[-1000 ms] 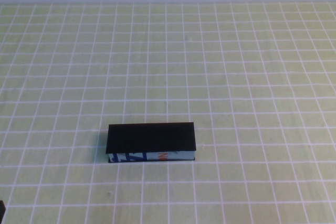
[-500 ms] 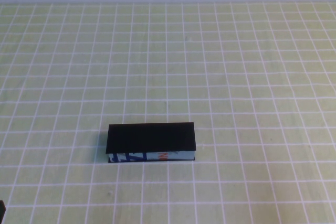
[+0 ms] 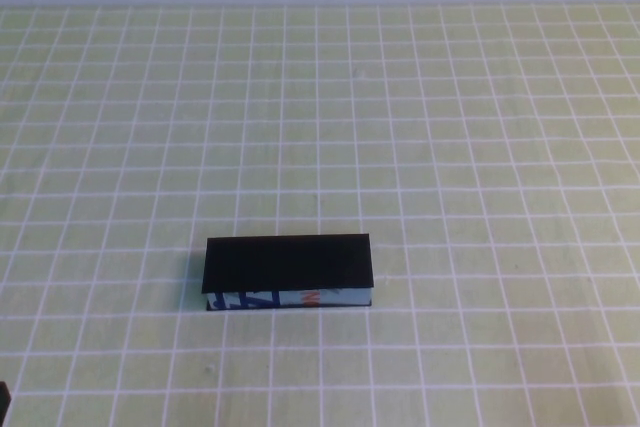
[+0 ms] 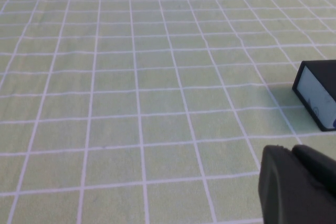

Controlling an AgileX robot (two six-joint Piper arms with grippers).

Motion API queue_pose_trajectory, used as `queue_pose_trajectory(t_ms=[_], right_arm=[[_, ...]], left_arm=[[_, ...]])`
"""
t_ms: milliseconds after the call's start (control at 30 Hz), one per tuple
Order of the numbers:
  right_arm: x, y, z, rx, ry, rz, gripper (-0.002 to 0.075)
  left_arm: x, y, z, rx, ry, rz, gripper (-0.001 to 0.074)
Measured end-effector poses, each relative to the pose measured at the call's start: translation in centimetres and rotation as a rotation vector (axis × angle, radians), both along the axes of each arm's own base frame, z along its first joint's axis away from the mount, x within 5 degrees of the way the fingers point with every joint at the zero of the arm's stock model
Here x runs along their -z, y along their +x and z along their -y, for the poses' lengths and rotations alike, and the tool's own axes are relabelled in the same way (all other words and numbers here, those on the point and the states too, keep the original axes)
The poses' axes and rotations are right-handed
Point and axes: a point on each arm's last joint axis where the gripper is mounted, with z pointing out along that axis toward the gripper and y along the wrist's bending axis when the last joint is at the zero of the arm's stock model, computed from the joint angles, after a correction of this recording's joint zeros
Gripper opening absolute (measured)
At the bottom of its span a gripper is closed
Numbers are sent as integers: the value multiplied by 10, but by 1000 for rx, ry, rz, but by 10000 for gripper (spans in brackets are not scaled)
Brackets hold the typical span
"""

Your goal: Return glasses to glasses case

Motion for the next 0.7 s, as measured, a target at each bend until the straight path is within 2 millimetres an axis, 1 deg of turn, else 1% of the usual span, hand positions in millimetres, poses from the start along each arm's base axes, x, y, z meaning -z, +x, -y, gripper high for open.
queue_pose_trajectory(t_ms=[100,133,333,700], right_arm=[[15,2,0,2,0,-28,-18],[16,2,0,3,0,-23,-18],[14,3,0,6,6,15,-18],[14,3,0,6,6,17,-18]], left_arm=[[0,0,0,0,0,0,-3],[0,0,0,0,0,0,-3],[0,0,0,0,0,0,-3],[0,0,0,0,0,0,-3]])
